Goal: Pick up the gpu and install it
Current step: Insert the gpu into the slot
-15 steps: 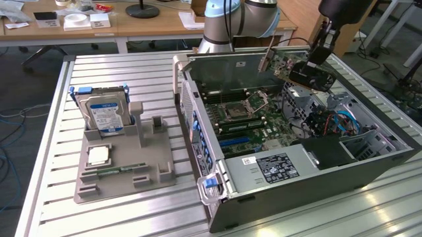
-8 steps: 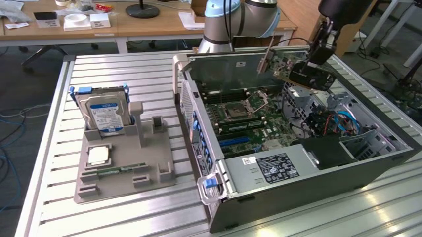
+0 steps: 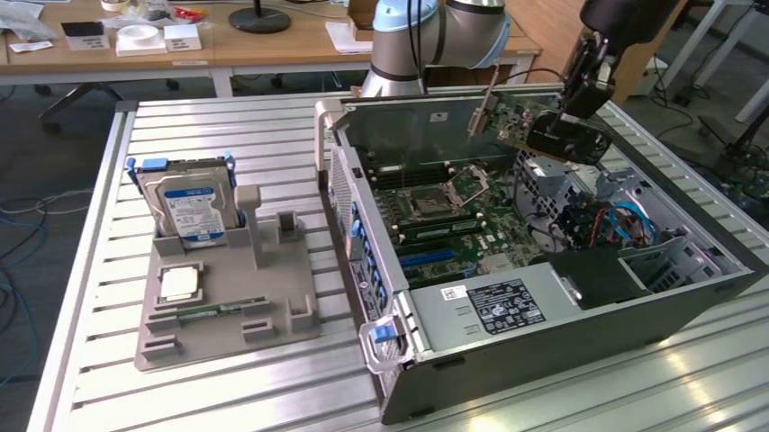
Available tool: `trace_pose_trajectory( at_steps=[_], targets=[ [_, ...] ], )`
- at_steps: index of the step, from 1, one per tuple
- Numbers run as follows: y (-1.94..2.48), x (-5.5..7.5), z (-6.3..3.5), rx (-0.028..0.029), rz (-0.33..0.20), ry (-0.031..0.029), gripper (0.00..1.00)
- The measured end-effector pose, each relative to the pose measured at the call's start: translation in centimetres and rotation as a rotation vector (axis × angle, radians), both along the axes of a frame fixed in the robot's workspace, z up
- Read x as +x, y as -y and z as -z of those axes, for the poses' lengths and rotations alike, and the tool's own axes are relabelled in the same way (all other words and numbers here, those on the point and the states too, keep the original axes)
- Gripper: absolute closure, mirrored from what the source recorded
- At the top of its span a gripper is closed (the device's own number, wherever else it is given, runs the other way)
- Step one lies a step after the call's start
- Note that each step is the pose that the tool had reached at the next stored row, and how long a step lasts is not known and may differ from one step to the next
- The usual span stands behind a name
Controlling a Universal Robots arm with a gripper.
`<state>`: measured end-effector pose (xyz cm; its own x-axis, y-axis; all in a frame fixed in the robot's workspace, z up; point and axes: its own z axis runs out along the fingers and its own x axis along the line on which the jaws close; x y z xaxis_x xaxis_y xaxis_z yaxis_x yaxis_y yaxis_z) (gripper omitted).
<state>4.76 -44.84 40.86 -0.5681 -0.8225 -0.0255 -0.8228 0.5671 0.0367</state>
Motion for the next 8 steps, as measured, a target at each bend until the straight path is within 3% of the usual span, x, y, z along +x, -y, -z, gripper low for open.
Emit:
trace_pose_trajectory(
  at_steps=[8],
  targets=[
    [0.0, 0.0, 0.0, 0.0, -0.032, 0.0001, 0.73]
  ],
)
